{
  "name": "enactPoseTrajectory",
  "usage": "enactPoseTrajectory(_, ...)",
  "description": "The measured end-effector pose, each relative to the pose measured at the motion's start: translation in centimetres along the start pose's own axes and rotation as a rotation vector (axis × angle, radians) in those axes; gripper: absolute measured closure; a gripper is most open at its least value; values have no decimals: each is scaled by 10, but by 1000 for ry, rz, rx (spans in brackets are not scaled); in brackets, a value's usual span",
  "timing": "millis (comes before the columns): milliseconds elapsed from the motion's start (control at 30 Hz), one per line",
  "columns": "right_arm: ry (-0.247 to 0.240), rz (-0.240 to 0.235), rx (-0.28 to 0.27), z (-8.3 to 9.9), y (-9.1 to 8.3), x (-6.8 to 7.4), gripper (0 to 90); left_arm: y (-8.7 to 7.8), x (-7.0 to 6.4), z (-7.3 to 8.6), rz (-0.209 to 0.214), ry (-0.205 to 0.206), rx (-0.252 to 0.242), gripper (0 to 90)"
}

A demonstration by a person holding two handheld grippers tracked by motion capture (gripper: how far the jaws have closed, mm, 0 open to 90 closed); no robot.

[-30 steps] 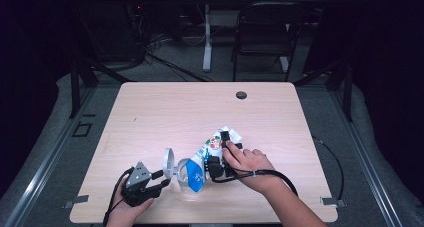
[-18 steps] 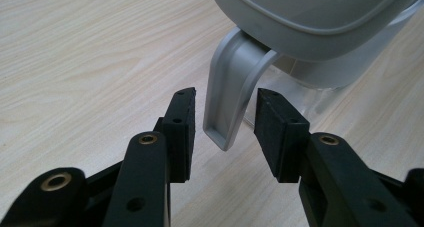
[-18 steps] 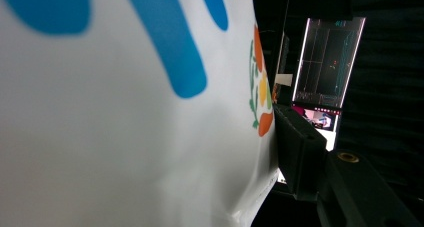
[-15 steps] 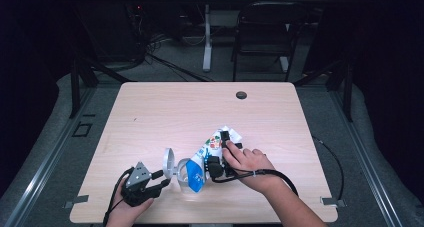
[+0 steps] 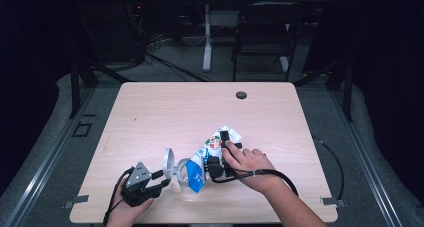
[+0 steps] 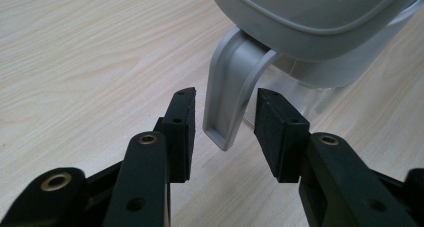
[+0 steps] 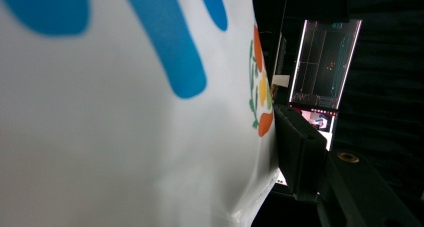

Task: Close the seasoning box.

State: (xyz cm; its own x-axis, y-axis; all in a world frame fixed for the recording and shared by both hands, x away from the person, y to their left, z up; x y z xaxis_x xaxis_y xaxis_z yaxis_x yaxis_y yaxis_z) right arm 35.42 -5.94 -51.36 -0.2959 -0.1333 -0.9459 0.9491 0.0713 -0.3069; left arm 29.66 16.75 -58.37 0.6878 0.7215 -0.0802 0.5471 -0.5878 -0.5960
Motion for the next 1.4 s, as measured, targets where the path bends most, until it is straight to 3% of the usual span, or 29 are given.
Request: enactPoseTrajectory(1400,-15,3,1,-1,-1,-2,532,0,0,0,-1,2,0,609)
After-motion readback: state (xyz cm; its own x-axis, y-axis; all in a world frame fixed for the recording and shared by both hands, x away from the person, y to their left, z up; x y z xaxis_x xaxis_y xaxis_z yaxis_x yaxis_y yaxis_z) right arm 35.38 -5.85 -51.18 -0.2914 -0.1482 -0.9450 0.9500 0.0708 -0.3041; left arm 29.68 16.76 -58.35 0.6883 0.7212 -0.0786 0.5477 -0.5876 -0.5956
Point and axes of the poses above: each handheld gripper's, and its own axes: y roughly forward along the jaws, z roughly out of its underside, x roughly to its left, the point moved 6 cm from there along y, roughly forward along the jaws, and after that the axes turned 3 degrees about -y, right-handed, at the moved point
